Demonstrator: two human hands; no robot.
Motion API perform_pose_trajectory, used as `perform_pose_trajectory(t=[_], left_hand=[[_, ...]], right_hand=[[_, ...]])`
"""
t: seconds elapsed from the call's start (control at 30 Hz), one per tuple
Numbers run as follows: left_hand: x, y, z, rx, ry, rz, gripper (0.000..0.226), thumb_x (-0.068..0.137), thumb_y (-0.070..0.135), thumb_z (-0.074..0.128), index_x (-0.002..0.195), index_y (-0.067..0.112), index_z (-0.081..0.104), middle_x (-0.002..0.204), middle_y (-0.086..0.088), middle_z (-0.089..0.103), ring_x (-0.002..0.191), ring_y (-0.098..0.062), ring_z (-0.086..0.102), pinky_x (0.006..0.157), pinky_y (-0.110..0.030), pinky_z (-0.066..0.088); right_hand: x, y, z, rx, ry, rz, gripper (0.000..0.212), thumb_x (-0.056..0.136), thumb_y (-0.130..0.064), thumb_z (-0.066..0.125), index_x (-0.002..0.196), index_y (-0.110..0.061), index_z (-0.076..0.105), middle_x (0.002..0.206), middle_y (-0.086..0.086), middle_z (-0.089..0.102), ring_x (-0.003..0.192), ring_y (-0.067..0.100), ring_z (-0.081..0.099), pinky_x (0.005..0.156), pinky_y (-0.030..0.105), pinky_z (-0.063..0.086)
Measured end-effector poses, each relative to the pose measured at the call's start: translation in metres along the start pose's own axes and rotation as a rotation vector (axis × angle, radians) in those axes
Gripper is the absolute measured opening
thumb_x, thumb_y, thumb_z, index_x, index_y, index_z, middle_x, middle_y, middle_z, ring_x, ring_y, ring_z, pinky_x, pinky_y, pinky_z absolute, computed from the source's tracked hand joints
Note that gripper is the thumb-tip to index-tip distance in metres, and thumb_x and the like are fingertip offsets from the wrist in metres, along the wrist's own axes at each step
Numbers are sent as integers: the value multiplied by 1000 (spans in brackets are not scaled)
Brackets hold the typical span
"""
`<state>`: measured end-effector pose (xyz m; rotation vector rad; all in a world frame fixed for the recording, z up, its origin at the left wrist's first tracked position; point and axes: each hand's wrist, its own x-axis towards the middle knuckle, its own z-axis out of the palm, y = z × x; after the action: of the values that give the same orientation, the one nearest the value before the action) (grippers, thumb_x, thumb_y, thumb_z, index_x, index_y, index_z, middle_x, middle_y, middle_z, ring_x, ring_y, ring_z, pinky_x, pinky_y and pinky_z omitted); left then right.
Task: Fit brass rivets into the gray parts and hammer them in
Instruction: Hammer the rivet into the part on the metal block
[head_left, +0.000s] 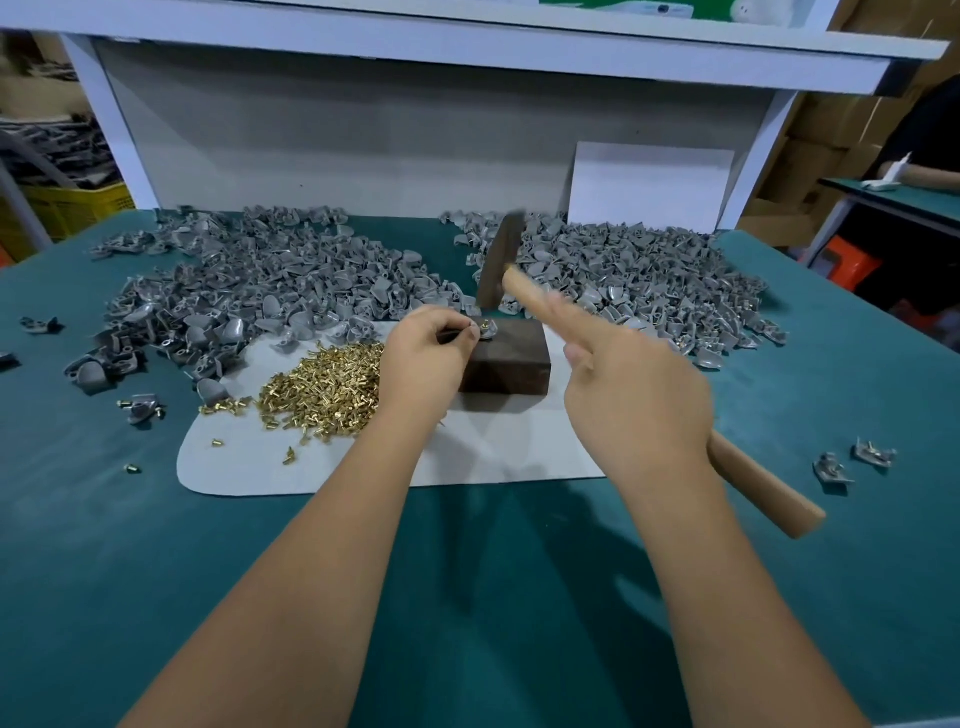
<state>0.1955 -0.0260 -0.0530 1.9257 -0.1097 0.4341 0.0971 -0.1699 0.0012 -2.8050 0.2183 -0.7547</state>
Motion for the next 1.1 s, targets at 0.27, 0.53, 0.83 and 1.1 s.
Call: perform_pose_trajectory(t=[0.27, 0.53, 0.83, 1.1], left_hand=[[1, 0, 1, 39, 8, 9, 7, 90, 17, 69, 90, 14, 76, 101, 0, 68, 98, -18, 62, 94, -30, 48], [1, -1, 1, 77, 26, 45, 8, 91, 16, 69, 91, 12, 76, 99, 1, 67, 96, -16, 60, 89, -22, 43], [2, -2, 2, 57, 32, 43, 9, 90, 16, 69, 92, 11, 76, 96, 1, 67, 96, -17, 61, 87, -21, 43], [1, 1, -1, 17, -1, 22, 10, 92, 18, 67, 84, 19, 74, 87, 10, 63, 92, -15, 61, 86, -27, 47]], right_hand=[[-2, -3, 0, 38, 30, 42, 50, 97, -27, 44, 135, -58, 33, 72, -3, 48, 60, 21, 40, 45, 28, 20], [-2, -4, -4, 27, 114, 52, 50, 97, -28, 46, 137, -55, 35, 68, -4, 44, 51, 17, 36, 45, 26, 20], [-7, -10, 0, 11, 95, 39, 51, 96, -26, 46, 136, -55, 35, 70, -2, 44, 52, 19, 36, 44, 24, 18], [-7, -1, 0, -21, -48, 68, 48, 97, -31, 42, 135, -59, 31, 70, -5, 45, 57, 18, 35, 48, 29, 22]])
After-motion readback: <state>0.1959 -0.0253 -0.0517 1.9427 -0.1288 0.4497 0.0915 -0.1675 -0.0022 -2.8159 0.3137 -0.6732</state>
